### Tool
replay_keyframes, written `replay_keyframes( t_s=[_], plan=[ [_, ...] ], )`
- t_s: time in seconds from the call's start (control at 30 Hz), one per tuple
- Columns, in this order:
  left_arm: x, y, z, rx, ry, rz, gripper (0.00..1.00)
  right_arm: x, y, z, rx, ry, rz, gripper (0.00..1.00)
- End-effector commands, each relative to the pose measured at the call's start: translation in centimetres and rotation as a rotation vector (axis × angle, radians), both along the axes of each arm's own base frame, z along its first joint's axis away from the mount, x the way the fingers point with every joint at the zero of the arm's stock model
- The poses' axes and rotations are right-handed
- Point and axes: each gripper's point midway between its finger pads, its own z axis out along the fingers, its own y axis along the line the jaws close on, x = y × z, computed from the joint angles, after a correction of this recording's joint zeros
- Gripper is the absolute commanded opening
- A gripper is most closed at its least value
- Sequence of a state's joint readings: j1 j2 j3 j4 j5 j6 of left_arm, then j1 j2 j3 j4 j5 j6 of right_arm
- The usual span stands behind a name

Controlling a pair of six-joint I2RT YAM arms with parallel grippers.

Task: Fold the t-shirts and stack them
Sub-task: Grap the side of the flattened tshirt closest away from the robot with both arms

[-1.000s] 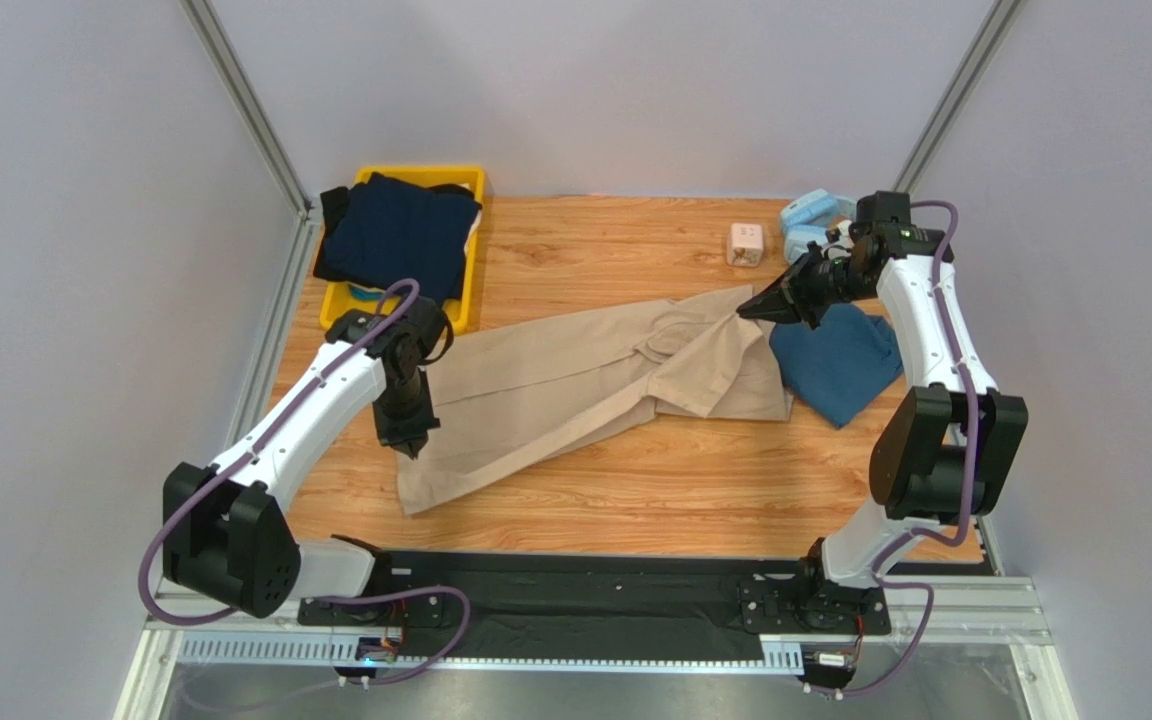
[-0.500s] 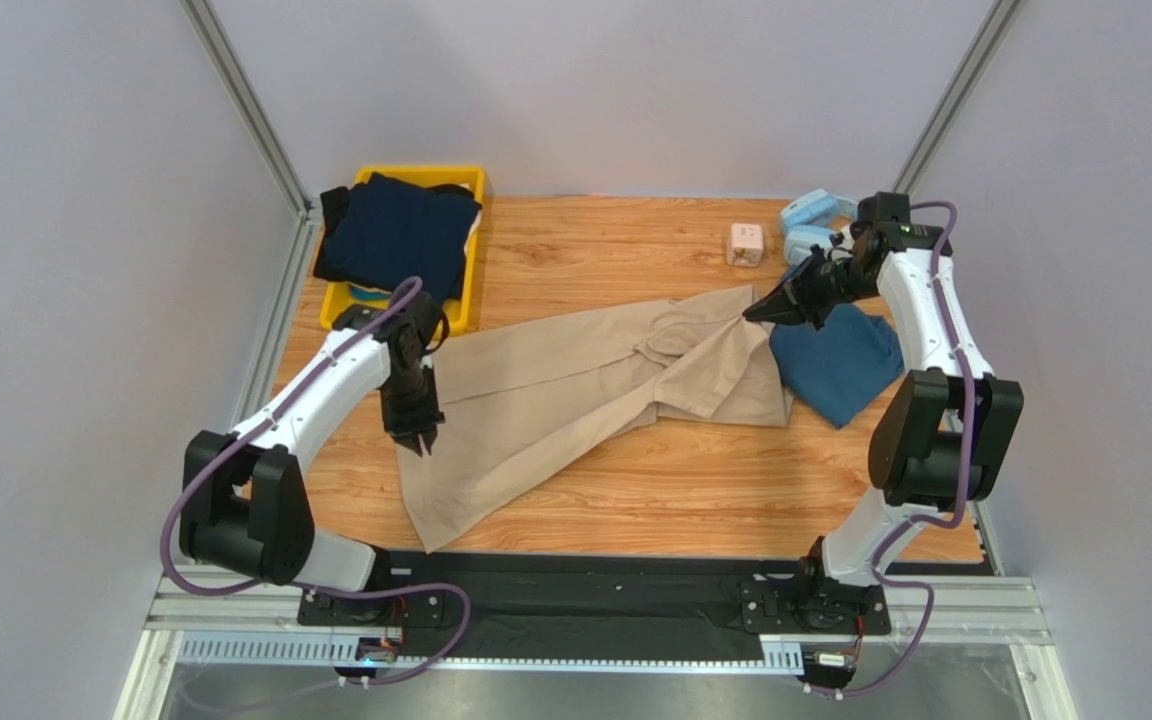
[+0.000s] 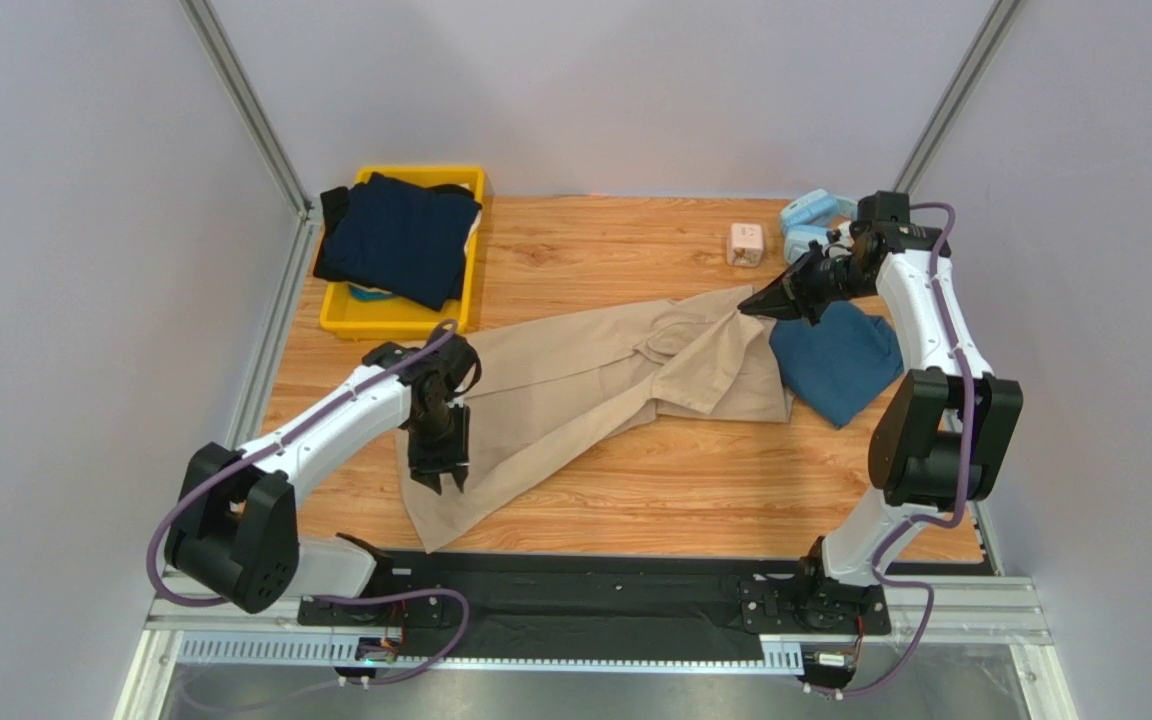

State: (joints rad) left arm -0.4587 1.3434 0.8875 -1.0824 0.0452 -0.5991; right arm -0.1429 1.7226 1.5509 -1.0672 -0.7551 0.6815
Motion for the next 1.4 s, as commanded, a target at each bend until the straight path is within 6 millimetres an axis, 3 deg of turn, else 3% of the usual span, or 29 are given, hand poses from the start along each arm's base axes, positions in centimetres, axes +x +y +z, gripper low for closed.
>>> replay_keyframes(
  t_s=[0.0,0.33,0.6,0.63,0.67,0.7,0.8,1.07,1.37],
  plan=[
    [0.1,-1.4,-2.4,-0.034,0.021,0.007,0.43,0.4,0.5,1.4,0.05,-0.049,0.001,0.0],
    [0.2,-1.9,-5.7,-0.039,0.051,-0.005,0.41,0.0,0.9,2.9,0.079,-0.077,0.011,0.0],
    [0.2,-2.1,-7.1,-0.037,0.07,-0.023,0.38,-0.2,1.0,3.6,0.095,-0.082,0.007,0.0],
    [0.4,-2.0,-7.1,-0.028,0.062,-0.026,0.34,-0.2,1.1,3.5,0.096,-0.079,0.007,0.0],
    [0.4,-2.1,-7.1,-0.026,0.061,-0.029,0.12,-0.2,1.1,3.7,0.096,-0.081,0.007,0.0],
    [0.5,-2.1,-7.1,-0.026,0.063,-0.03,0.0,-0.2,1.1,3.8,0.099,-0.082,0.006,0.0],
    [0.4,-2.2,-7.1,-0.029,0.073,-0.029,0.0,-0.1,1.1,4.1,0.103,-0.086,0.002,0.0],
    [1.7,-2.4,-4.5,-0.032,0.016,-0.048,0.0,-0.1,1.1,4.3,0.104,-0.091,0.0,0.0],
    [5.5,-1.4,2.1,-0.011,-0.138,-0.069,0.0,0.7,0.0,5.0,0.01,-0.144,0.004,0.0]
  ],
)
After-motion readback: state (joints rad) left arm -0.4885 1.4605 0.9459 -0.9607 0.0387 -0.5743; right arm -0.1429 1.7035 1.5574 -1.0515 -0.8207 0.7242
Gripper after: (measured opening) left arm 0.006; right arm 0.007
